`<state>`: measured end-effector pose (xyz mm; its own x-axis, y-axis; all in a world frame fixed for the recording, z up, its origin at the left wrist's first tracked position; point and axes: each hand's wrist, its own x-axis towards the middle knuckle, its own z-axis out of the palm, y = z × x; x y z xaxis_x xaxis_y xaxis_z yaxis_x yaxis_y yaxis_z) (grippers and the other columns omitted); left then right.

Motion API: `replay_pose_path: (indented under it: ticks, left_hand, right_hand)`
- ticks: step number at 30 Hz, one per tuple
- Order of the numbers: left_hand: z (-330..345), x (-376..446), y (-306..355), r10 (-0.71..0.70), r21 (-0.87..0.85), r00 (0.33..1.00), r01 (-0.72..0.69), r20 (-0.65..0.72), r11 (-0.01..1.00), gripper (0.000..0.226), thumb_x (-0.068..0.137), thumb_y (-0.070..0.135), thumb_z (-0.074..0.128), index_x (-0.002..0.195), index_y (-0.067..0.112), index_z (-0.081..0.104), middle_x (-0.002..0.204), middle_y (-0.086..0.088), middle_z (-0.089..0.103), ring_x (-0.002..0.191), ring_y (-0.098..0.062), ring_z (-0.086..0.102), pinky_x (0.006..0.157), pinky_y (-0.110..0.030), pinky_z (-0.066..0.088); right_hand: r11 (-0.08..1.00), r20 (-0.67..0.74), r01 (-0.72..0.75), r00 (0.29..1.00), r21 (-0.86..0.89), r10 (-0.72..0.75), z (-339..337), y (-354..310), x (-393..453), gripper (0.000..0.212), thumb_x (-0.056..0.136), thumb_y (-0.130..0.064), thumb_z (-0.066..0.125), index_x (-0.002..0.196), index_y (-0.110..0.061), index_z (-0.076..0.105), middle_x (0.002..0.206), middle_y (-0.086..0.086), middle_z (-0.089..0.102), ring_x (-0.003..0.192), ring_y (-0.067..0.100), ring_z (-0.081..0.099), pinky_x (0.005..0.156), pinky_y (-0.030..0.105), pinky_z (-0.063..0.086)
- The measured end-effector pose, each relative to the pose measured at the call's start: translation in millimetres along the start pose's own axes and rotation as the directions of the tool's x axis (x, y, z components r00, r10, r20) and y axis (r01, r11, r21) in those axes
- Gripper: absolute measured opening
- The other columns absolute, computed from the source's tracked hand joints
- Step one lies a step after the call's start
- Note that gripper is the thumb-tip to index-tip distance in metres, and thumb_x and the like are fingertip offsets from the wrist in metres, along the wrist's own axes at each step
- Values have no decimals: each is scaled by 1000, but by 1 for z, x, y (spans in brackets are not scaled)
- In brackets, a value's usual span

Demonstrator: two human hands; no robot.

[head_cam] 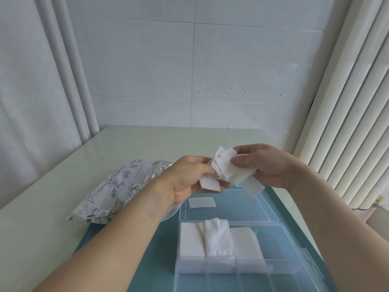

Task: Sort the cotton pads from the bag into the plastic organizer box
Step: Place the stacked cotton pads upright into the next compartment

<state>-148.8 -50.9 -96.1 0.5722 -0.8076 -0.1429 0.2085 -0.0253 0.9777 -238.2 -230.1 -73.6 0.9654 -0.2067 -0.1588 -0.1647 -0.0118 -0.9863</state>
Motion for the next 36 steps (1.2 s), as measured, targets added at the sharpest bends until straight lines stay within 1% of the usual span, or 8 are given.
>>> replay_pose_path:
  ticks: [5, 10, 14, 17, 20, 23, 27, 36]
  left_hand:
    - [2, -4, -1, -104, -74, 988, 113, 117, 991, 26, 98, 7, 50, 119, 3, 65, 99, -20, 67, 78, -28, 67, 65, -33, 59]
    - [2, 4, -4, -226, -425, 974, 211, 16, 880, 17, 99, 16, 50, 109, 5, 59, 84, -14, 55, 66, -30, 60, 56, -36, 59]
    - [3, 4, -2, -232, -499, 969, 244, 87, 831, 48, 100, 43, 41, 116, 4, 64, 96, -20, 65, 78, -33, 61, 55, -30, 56]
    - [2, 1, -3, -217, -477, 961, 274, 172, 835, 63, 96, 55, 38, 114, 1, 64, 96, -20, 68, 79, -33, 64, 63, -30, 53]
    - [3, 2, -3, -172, -411, 980, 200, 106, 889, 41, 95, 38, 49, 98, 2, 66, 86, -16, 65, 70, -27, 61, 60, -29, 48]
    - [4, 8, -9, -107, -295, 994, 93, -31, 951, 13, 95, 12, 54, 99, 5, 64, 96, -17, 63, 74, -24, 60, 55, -27, 48]
    - [1, 14, -16, -81, -313, 983, 26, -164, 949, 15, 95, -1, 55, 98, 8, 66, 97, -16, 67, 76, -25, 67, 53, -28, 55]
    - [-4, 10, -14, -23, -210, 945, -48, -325, 977, 15, 93, -8, 58, 97, 6, 62, 91, -25, 66, 58, -31, 68, 44, -29, 53]
  right_hand:
    - [1000, 105, 11, 994, -28, -8, 3, -2, -5, 24, 95, 5, 50, 115, 7, 64, 98, 19, 69, 84, 29, 67, 70, 34, 58]
    - [989, -93, 56, 995, 134, -44, 8, -1, 3, 25, 94, 6, 54, 116, 7, 65, 103, 16, 70, 77, 19, 69, 66, 23, 59]
    - [999, -22, 24, 999, 48, -23, 12, -2, -1, 32, 84, -2, 70, 114, 7, 66, 103, 19, 71, 82, 24, 70, 69, 31, 60]
    - [994, -87, 48, 995, -101, -57, 19, 1, -2, 25, 72, -7, 83, 91, -2, 68, 87, 18, 70, 76, 29, 68, 70, 41, 59]
    - [945, -206, 128, 959, -300, -195, 23, 4, 1, 15, 79, -14, 84, 86, -4, 75, 83, 14, 72, 73, 23, 67, 73, 36, 56]
    - [936, -150, 107, 975, -334, -165, 18, 1, -2, 23, 80, -10, 82, 102, -13, 77, 103, 10, 74, 86, 19, 71, 85, 31, 58]
    - [951, -149, 97, 978, -293, -145, 8, -3, -6, 29, 77, 0, 81, 104, -11, 76, 106, 13, 74, 89, 19, 72, 87, 32, 60]
    - [954, -344, 49, 926, -296, -154, -3, -6, -9, 24, 73, 7, 82, 91, -6, 74, 81, 10, 74, 68, 19, 70, 63, 22, 59]
